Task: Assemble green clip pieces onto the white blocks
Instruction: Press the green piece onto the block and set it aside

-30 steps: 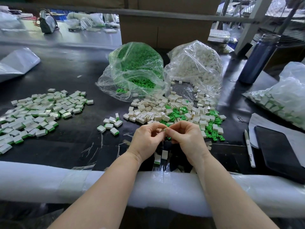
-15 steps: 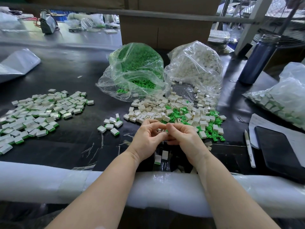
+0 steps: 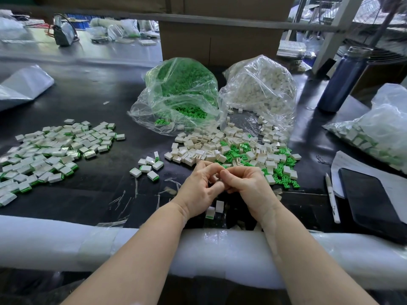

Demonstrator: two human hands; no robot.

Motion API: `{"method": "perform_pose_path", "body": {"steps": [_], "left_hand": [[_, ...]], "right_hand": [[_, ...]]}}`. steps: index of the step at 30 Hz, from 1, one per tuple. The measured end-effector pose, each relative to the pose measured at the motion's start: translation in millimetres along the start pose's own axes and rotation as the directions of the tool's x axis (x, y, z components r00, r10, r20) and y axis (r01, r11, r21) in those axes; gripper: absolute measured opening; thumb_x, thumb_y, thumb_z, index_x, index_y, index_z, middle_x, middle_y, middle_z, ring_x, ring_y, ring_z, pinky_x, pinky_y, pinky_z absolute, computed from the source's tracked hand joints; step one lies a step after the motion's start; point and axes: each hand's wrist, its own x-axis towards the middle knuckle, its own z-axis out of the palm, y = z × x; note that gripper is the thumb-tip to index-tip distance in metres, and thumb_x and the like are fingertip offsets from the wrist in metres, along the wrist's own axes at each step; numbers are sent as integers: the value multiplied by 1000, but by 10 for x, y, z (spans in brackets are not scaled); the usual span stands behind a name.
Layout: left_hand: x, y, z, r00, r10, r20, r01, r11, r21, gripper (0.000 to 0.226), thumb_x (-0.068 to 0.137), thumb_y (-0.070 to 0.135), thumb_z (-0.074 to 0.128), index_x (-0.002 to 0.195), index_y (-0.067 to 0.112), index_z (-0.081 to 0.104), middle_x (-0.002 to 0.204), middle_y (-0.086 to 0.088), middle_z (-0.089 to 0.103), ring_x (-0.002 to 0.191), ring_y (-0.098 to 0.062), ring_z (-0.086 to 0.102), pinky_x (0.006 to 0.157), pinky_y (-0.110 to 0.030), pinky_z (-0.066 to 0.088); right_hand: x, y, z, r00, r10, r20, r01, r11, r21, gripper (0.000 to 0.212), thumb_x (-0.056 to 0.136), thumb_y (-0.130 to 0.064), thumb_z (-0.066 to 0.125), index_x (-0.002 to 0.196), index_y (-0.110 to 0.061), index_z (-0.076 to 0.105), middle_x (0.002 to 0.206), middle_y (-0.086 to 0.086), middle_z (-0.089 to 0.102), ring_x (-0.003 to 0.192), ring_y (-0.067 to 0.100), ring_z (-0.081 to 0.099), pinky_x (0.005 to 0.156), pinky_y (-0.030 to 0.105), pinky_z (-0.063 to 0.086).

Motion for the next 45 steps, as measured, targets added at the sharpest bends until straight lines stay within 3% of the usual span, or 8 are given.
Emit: {"method": "perform_pose_path", "body": {"steps": [6, 13, 19, 24, 32, 38, 45], "left_hand": [[4, -10, 4, 1000, 5, -8, -5, 1000, 24, 18, 86, 5, 54, 90, 22, 59, 101, 1, 43, 80, -12, 48, 87, -33, 48], [-8, -12, 4, 1000, 11, 2, -11, 998, 55, 15, 84, 12, 54, 89, 25, 59, 98, 6, 44, 84, -20, 52, 87, -44, 48], [-3, -28, 2, 1000, -3, 4, 2, 998, 65, 16, 84, 10, 55, 90, 24, 60, 97, 6, 43, 86, -21, 52, 87, -46, 48], [-20, 12, -4, 1000, -23, 9, 22, 997, 74, 17, 74, 28, 49, 88, 28, 59, 98, 4, 44, 87, -22, 53, 87, -45, 48], [-8, 0, -6, 1000, -14, 3, 14, 998, 55, 13, 73, 28, 46, 83, 34, 53, 92, 11, 42, 77, -11, 48, 87, -41, 47], [-10, -23, 3, 1000, -25, 11, 24, 997, 76, 16, 73, 29, 47, 86, 30, 56, 99, 2, 45, 89, -22, 53, 89, -44, 46], [-13, -22, 7, 999, -36, 17, 34, 996, 87, 15, 73, 30, 49, 85, 34, 56, 101, -1, 46, 91, -24, 53, 89, -45, 46]], "right_hand": [[0, 8, 2, 1000, 1, 5, -1, 1000, 6, 12, 84, -9, 65, 75, -7, 72, 67, 11, 64, 64, 19, 54, 57, 18, 46], [-7, 18, -2, 1000, 8, -25, -7, 999, 50, 16, 81, -7, 67, 67, -9, 73, 54, 4, 59, 50, 8, 50, 50, 18, 45], [-14, 10, -3, 1000, 4, -23, -3, 999, 48, 13, 81, -6, 67, 70, -4, 71, 52, 3, 58, 48, 7, 50, 49, 17, 44], [-19, 0, -7, 1000, 8, -16, -7, 998, 57, 13, 82, -6, 67, 70, -5, 71, 52, 4, 60, 48, 7, 51, 49, 16, 44], [-13, 8, 0, 1000, 12, 9, -12, 999, 44, 15, 84, -12, 66, 70, -9, 73, 61, 6, 65, 57, 11, 58, 54, 17, 48], [-11, 12, -8, 1000, 5, -2, -5, 999, 34, 17, 83, -9, 66, 67, -9, 72, 55, 5, 61, 52, 8, 52, 52, 16, 44], [-13, -1, 1, 1000, 14, 2, -14, 997, 76, 24, 82, -4, 65, 60, -12, 71, 51, 0, 59, 47, 6, 52, 48, 16, 43]]}}
